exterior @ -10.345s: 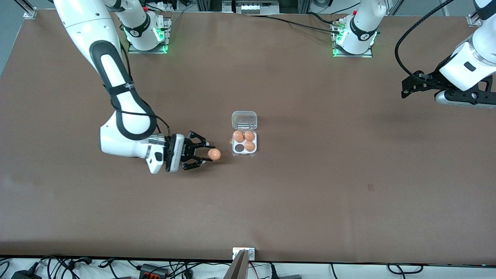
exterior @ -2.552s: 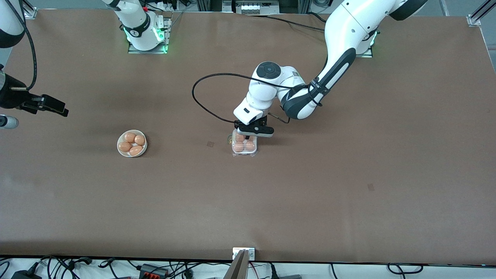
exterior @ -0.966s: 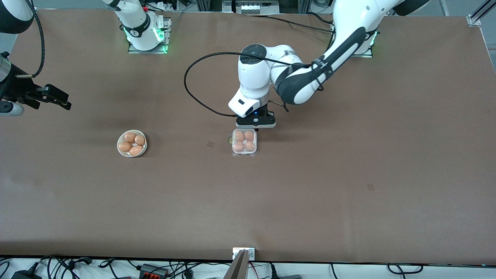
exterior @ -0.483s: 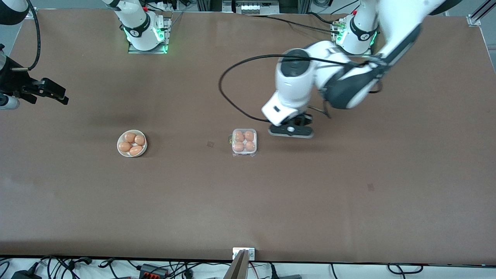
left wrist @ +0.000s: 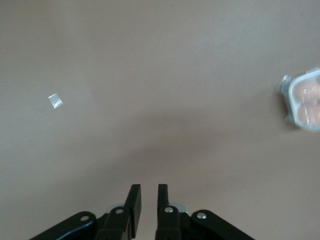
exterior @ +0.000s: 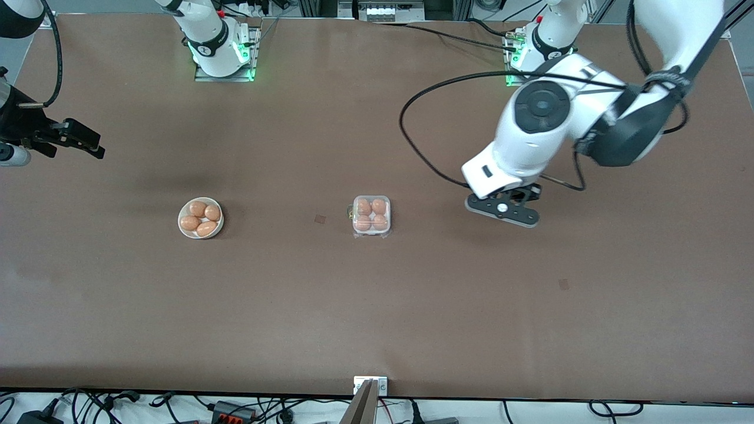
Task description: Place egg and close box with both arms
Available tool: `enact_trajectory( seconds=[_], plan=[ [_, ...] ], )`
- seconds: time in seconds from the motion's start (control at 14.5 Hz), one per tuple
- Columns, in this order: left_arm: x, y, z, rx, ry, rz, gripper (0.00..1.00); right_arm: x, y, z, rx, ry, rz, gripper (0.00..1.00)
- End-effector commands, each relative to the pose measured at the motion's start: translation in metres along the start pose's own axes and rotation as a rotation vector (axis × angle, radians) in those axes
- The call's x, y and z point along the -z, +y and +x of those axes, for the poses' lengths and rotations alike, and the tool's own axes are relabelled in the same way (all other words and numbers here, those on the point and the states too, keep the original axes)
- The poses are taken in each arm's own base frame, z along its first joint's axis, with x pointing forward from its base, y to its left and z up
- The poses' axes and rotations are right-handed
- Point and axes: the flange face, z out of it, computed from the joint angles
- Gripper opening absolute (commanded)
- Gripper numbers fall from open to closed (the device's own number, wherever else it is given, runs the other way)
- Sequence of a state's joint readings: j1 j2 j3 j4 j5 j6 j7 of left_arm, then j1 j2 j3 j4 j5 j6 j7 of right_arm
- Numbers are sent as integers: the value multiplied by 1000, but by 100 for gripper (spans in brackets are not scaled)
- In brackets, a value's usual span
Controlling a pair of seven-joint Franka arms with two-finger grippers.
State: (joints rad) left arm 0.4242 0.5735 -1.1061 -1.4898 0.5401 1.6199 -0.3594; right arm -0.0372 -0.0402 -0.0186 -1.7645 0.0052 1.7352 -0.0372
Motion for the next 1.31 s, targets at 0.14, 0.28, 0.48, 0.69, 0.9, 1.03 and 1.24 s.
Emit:
enact_trajectory(
  seconds=[0.14, 0.28, 0.48, 0.69, 0.9, 1.03, 1.24],
  plan=[
    [29, -106, -25, -17, -23, -146, 100, 4, -3, -8, 11, 1, -11, 100],
    [33, -142, -32, -5, -13, -112, 100, 2, -3, -7, 11, -1, -11, 100],
    [62, -180, -55, 65, 22, -30, 100, 2, -2, -6, 8, 4, -11, 100],
    [75, -193, -84, 121, 24, -13, 100, 0, 0, -5, 4, 1, -11, 100],
    [79, -191, -112, 154, 62, -97, 100, 0, 0, -6, 2, -4, -11, 100],
    [93, -188, -122, 172, 82, -96, 100, 0, -1, -6, 5, -5, -11, 100],
    [112, -188, -134, 176, 119, -86, 100, 2, 0, -8, 4, -5, -11, 100]
  ],
)
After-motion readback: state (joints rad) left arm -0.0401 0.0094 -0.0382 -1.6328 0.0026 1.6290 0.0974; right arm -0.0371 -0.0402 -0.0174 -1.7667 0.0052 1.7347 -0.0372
